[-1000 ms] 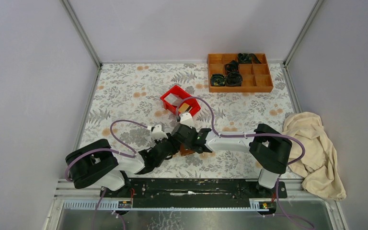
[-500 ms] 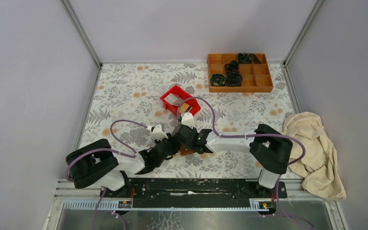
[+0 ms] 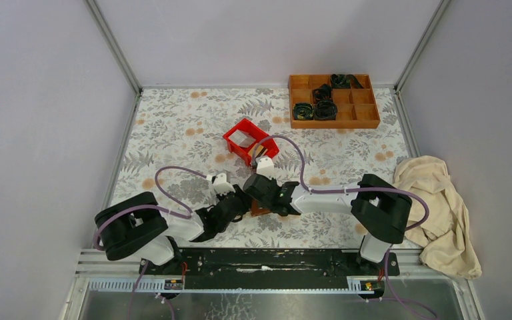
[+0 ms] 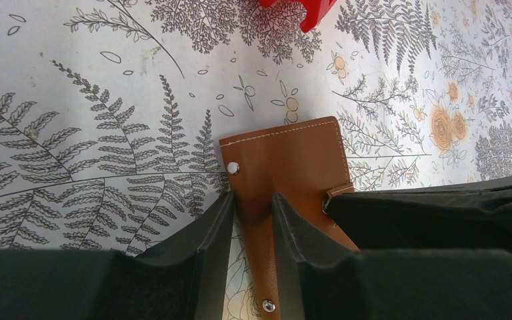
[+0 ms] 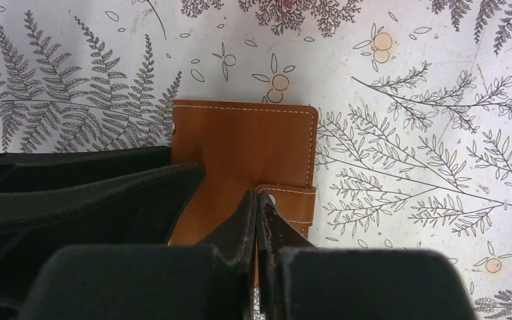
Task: Put the credit cards into the card holder
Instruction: Close the card holder at the center of the board.
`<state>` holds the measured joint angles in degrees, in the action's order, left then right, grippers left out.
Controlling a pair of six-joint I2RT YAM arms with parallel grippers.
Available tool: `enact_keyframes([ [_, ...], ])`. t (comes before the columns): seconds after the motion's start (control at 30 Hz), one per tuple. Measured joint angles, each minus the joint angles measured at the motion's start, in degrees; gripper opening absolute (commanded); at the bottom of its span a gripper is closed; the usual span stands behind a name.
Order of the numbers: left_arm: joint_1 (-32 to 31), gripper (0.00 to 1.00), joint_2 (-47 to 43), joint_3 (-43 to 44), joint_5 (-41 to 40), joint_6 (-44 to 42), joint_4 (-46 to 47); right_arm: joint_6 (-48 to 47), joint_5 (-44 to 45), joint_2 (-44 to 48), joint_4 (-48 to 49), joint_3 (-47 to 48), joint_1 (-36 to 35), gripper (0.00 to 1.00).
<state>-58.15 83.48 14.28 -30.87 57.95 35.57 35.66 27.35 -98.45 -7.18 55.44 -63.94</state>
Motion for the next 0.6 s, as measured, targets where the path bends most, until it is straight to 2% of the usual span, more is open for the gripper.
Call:
enact_keyframes([
  [0.6,-0.5,0.33,0.4,0.2,-1.0,0.0,0.0,3.6,-0.2,0.4,7.6,-3.9,0.5,0.00],
])
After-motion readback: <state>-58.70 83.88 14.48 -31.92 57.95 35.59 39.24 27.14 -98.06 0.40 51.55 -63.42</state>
